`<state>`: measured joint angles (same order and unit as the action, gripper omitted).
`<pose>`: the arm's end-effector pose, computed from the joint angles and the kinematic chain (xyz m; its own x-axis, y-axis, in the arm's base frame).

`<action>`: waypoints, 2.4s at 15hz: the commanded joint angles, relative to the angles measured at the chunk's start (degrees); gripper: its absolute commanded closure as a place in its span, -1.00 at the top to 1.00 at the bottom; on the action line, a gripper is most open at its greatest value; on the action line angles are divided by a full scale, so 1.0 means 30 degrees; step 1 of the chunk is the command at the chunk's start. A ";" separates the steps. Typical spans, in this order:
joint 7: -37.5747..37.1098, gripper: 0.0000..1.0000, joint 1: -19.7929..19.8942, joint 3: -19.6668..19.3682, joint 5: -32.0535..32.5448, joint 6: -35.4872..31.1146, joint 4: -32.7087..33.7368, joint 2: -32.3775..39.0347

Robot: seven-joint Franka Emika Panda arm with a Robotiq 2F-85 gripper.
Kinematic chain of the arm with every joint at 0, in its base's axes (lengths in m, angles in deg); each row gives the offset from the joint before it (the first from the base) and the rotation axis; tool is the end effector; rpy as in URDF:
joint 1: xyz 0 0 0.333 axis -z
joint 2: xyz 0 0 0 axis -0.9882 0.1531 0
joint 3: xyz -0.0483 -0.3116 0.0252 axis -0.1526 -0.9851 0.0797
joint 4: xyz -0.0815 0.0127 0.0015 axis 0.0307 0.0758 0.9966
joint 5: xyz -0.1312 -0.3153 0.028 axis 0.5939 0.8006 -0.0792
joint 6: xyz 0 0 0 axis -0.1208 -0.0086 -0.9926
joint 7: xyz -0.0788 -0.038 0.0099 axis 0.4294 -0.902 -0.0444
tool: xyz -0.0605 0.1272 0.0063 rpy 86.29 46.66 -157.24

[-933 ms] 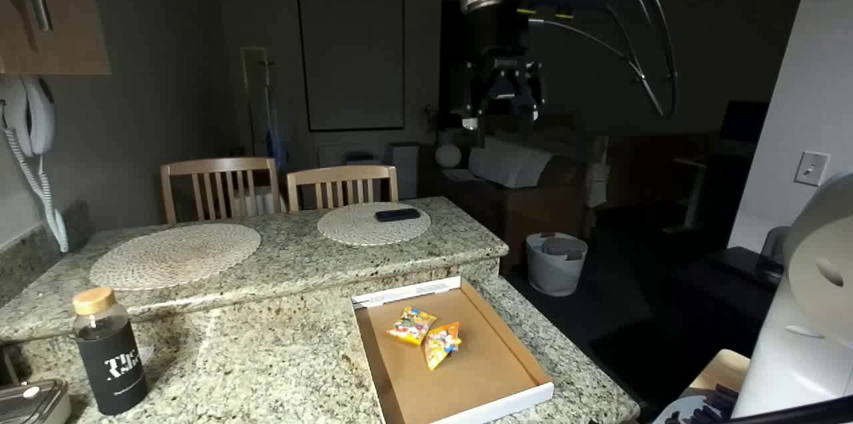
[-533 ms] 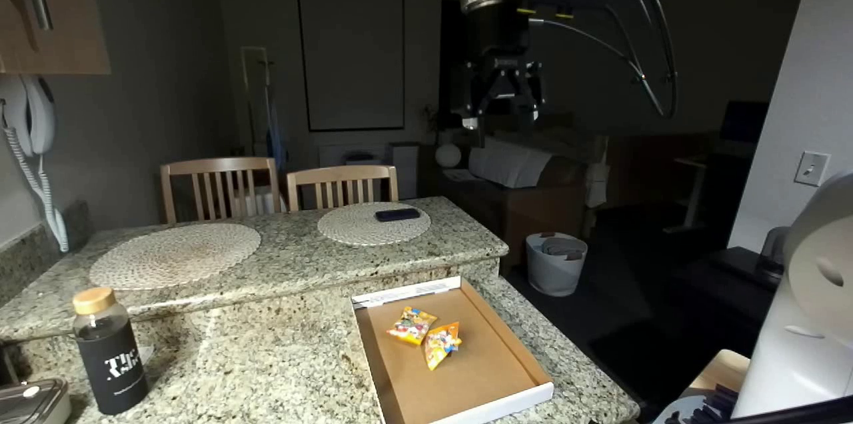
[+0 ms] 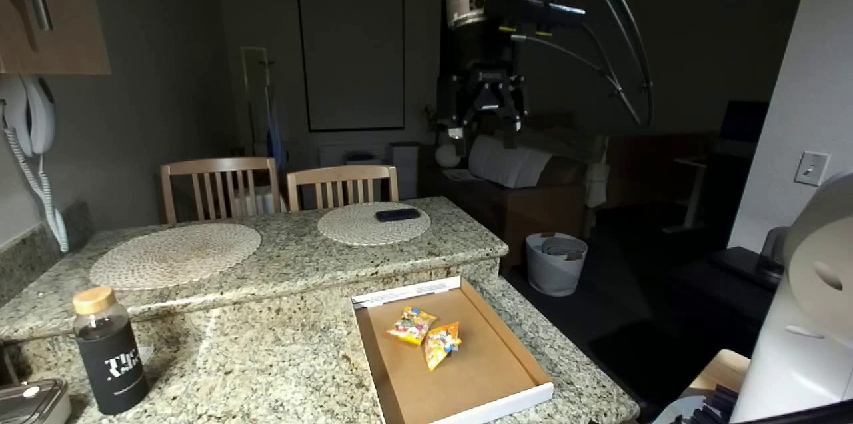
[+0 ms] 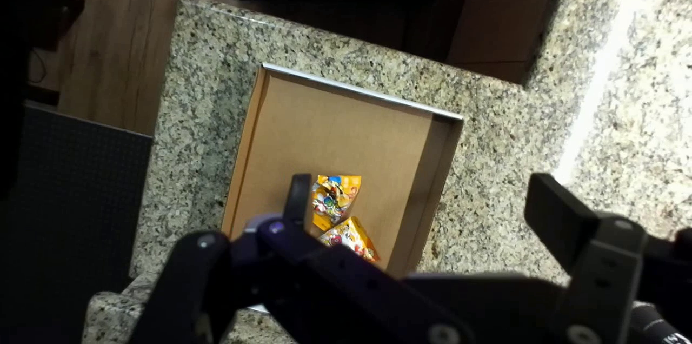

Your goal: Remove the two sachets from the box and place them on the upper countertop

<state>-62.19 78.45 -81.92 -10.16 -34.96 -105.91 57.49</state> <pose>0.3276 0.0690 0.4872 0.9891 -0.0194 -0.1460 -0.0170 -0.9997 0.0180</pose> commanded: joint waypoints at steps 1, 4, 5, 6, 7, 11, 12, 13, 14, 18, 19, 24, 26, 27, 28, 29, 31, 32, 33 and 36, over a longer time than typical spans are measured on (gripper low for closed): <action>-0.0158 1.00 -0.0092 -0.0382 -0.1346 -0.2685 0.0674 0.3056; -0.1201 1.00 -0.0206 -0.0409 -0.3187 -0.4946 0.0326 0.5052; -0.2102 1.00 -0.0205 -0.0332 -0.3963 -0.5444 0.0128 0.5500; -0.0916 1.00 -0.0144 -0.0412 -0.2860 -0.4692 0.0111 0.4620; -0.1005 1.00 -0.0167 -0.0415 -0.2990 -0.4893 0.0132 0.5145; -0.1000 1.00 -0.0169 -0.0421 -0.2983 -0.4875 0.0259 0.5071; -0.1001 1.00 -0.0169 -0.0419 -0.2982 -0.4874 0.0260 0.4983; -0.0926 1.00 -0.0165 -0.0457 -0.3010 -0.4251 0.1138 0.6192; -0.0684 1.00 -0.0117 -0.0557 -0.3140 -0.4538 0.1342 0.6788; -0.0874 1.00 0.0475 -0.1454 -0.4058 -0.6638 0.1510 0.9017; -0.0353 1.00 0.0741 -0.1957 -0.5071 -0.6644 0.1567 0.9542; 0.1461 1.00 0.2052 -0.3276 -0.9378 -0.5495 0.2000 1.2422; 0.1658 1.00 0.2602 -0.3434 -1.0831 -0.4775 0.2557 1.3899; 0.1684 1.00 0.2783 -0.3427 -1.1477 -0.4580 0.2616 1.4231; 0.1676 1.00 0.2939 -0.3408 -1.2073 -0.4308 0.2641 1.4313; 0.1257 1.00 0.2572 -0.3472 -1.0932 -0.5065 0.2179 1.3817; 0.1321 1.00 0.2706 -0.3502 -1.1516 -0.4789 0.2545 1.4467; 0.1321 1.00 0.2709 -0.3501 -1.1583 -0.4760 0.2619 1.4535; 0.1322 1.00 0.2706 -0.3496 -1.1599 -0.4710 0.2671 1.4533; -0.0502 1.00 0.2297 -0.3640 -1.0692 -0.5952 0.4156 1.6459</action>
<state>-59.38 86.25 -92.30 -44.36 -50.68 -97.27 101.87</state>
